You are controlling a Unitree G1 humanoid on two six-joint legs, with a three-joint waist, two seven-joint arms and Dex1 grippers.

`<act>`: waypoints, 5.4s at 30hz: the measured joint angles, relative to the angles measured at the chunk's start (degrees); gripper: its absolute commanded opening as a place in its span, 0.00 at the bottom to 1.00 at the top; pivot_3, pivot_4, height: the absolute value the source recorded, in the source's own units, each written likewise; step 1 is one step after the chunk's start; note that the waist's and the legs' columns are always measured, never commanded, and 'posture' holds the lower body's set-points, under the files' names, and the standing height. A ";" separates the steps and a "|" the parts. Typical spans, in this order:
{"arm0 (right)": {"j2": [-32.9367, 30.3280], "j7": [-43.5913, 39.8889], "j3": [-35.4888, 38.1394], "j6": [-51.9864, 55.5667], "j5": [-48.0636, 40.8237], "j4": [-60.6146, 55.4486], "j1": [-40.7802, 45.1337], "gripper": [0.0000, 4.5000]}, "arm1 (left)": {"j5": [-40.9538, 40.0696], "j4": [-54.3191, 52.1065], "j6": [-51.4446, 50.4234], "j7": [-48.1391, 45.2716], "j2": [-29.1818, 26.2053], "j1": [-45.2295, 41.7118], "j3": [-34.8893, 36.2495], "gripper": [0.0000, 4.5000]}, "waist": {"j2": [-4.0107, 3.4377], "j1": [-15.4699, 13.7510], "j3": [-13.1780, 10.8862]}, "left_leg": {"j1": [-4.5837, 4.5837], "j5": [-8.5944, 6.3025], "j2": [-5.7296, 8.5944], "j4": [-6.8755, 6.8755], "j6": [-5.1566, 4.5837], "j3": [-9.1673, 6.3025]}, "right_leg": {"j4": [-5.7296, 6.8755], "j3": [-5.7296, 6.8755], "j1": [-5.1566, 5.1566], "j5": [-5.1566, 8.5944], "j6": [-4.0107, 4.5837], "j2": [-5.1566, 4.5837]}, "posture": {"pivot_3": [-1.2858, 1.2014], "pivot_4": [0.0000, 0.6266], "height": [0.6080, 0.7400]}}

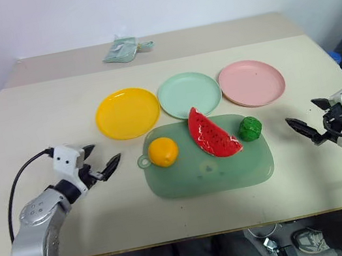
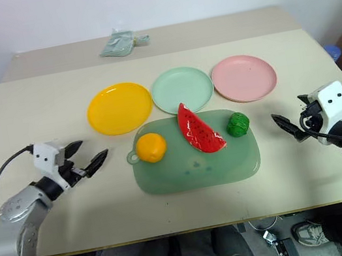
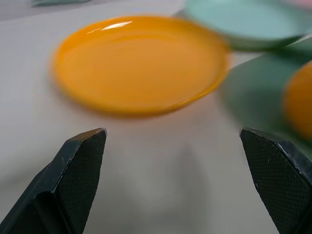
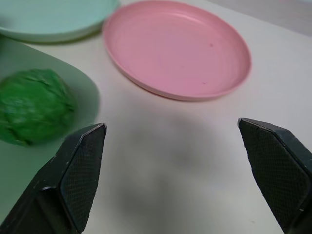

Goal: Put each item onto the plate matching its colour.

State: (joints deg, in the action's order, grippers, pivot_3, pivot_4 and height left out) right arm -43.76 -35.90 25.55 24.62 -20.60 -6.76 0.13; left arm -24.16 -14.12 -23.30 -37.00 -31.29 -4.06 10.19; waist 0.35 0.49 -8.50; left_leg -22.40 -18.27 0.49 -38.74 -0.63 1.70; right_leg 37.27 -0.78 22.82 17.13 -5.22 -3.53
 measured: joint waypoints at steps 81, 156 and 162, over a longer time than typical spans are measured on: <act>7.75 5.47 -22.30 13.85 -13.81 -32.37 6.78 1.00 | 17.52 32.63 3.89 17.36 11.57 -32.18 -7.55 0.71 | 0.11 -1.36 -0.05 | -0.16 -0.01 0.13 -0.43 -0.07 -0.10 | 0.07 0.13 -0.06 -0.08 -0.15 0.04 | 0.52 0.24 1.00; 3.93 3.94 -12.44 19.41 -2.39 -17.10 2.81 0.99 | 4.70 3.19 6.12 -7.78 7.04 -8.18 -14.06 1.00 | 0.02 0.21 -0.01 | -0.62 0.04 0.06 -0.43 -0.01 -0.09 | 0.24 0.09 0.51 -0.09 -0.16 0.04 | 0.52 0.24 1.00; 6.70 6.39 -15.44 18.00 -0.26 -12.17 6.31 0.94 | 4.76 2.77 5.54 -7.60 7.20 -9.29 -14.18 1.00 | 0.01 0.04 -0.01 | -0.63 0.16 0.07 -0.45 0.20 -0.09 | 0.24 0.10 0.51 -0.09 -0.16 0.04 | 0.52 0.24 1.00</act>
State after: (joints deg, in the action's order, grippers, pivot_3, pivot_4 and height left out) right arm -37.06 -29.51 10.11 42.62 -20.86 -18.93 6.44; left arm -19.40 -11.35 -17.76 -44.60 -24.09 -13.35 -3.99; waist 0.37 0.53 -8.51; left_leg -23.04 -18.11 0.56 -39.18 -0.44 1.61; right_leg 37.50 -0.69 23.33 17.04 -5.38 -3.49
